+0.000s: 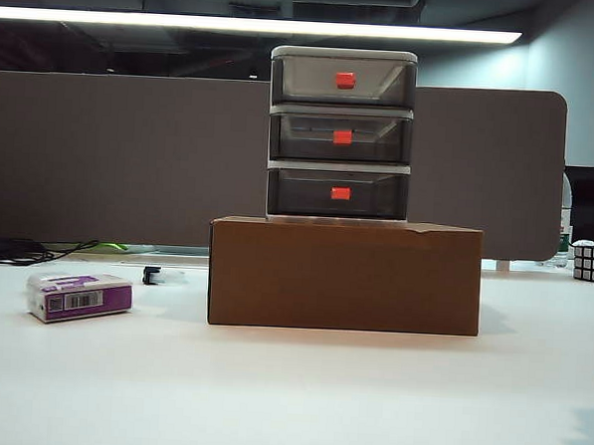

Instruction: Open the third layer of the drawer on the table, pick up a pack of napkins on the table and put it in, and finally close the drawer.

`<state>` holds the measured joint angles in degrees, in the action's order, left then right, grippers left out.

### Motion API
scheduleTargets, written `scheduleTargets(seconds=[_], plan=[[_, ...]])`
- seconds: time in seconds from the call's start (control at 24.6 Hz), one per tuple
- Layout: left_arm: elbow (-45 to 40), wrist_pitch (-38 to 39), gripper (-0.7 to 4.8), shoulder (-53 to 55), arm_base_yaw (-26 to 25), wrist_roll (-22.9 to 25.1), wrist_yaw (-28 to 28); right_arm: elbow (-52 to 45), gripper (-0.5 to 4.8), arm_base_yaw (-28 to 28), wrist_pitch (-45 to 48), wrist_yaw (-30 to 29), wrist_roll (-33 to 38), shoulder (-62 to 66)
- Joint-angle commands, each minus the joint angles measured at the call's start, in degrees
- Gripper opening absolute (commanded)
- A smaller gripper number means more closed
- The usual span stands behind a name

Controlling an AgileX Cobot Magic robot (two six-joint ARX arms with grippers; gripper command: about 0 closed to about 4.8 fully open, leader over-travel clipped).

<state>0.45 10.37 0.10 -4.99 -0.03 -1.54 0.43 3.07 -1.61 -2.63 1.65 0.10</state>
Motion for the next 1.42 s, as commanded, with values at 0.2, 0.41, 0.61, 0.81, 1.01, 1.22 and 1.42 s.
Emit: scheduleTargets(seconds=[0.2,0.41,0.61,0.81,1.01,1.22,1.42], plan=[[0.0,0.3,-0.05,0.0,-0.1,-0.2,0.3,-0.4,-0.04,0.0,0.5,0.2,-0.2,-0.1],[0.0,0.3,-0.05,0.0,-0.1,-1.5,0.8,-0.4,-0.04,0.0,0.5,0.1,-0.2,-0.1],[0.0,-1.5,-0.05,0.0,-0.1,-21.9,20.3,-0.4,-0.04,0.1,0.4,-10.6,4.7,-0.1],[0.0,-2.4,-0.04,0.0,0.0,-25.3,37.7,-0.4,-0.04,0.1,0.0,-22.6,6.5,-0.1],[0.0,-4.5,1.01,0.0,0.0,-36.1,41.9,-0.4,-0.01,0.1,0.2,-24.5,7.6,-0.1],[0.0,-9.4,1.21,0.0,2.2,-41.2,40.3,-0.4,0.16,0.1,1.7,-26.0,8.0,-0.1],[0.0,-14.3,1.21,0.0,12.6,-42.5,34.0,-0.4,0.17,0.2,5.3,-26.9,12.7,-0.1]])
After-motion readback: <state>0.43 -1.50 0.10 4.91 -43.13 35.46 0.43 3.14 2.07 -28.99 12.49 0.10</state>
